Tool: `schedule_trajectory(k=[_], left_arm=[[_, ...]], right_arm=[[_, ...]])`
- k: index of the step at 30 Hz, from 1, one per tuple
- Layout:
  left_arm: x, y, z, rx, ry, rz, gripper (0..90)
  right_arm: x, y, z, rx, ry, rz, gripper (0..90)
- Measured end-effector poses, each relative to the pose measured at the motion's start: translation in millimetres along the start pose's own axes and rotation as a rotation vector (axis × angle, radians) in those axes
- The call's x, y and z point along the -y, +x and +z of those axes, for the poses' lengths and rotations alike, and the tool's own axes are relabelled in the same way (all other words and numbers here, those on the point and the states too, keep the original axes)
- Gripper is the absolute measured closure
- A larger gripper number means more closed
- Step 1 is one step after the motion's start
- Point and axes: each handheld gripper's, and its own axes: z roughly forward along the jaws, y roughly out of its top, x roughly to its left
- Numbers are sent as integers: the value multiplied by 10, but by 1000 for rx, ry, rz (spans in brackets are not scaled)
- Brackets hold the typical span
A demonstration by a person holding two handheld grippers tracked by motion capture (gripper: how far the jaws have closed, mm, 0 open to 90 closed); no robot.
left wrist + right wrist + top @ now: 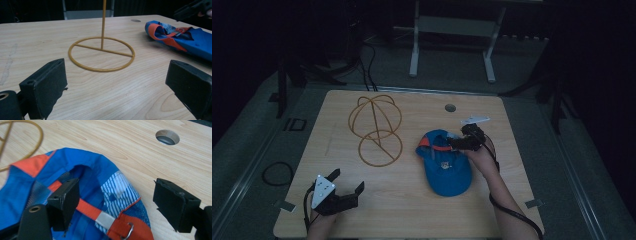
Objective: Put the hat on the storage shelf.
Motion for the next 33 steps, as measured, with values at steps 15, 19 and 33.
schedule_trajectory(k=[15,19,33], left_arm=[[-3,2,-5,4,-2,-11,38],[-2,8,-6,5,-3,-14,38],[3,7,-5,4,-5,-17,38]], right_arm=[[61,13,396,46,125,-28,314],[99,24,449,52,162,-52,379],[106,103,439,-20,177,-78,811]])
